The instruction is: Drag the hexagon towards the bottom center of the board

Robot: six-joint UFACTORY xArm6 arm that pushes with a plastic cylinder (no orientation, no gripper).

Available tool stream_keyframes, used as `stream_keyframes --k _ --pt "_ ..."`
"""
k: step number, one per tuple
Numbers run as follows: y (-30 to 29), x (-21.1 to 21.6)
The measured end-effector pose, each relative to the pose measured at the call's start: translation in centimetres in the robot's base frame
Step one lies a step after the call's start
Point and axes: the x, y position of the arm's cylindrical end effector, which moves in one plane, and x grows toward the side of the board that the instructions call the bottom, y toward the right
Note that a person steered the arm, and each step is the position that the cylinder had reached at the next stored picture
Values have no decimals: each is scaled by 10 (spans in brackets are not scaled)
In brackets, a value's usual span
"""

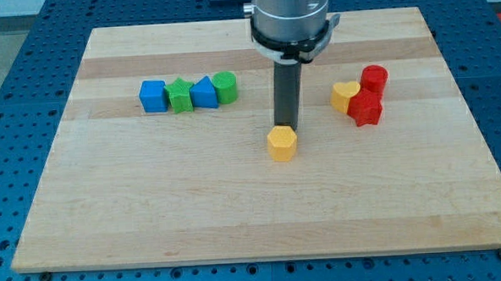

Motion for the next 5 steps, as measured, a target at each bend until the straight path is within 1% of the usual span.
stream_keyframes --k 1,2,4,5 --pt "-9 8" --pt "-9 9" --pt "-9 31" --pt "-9 34"
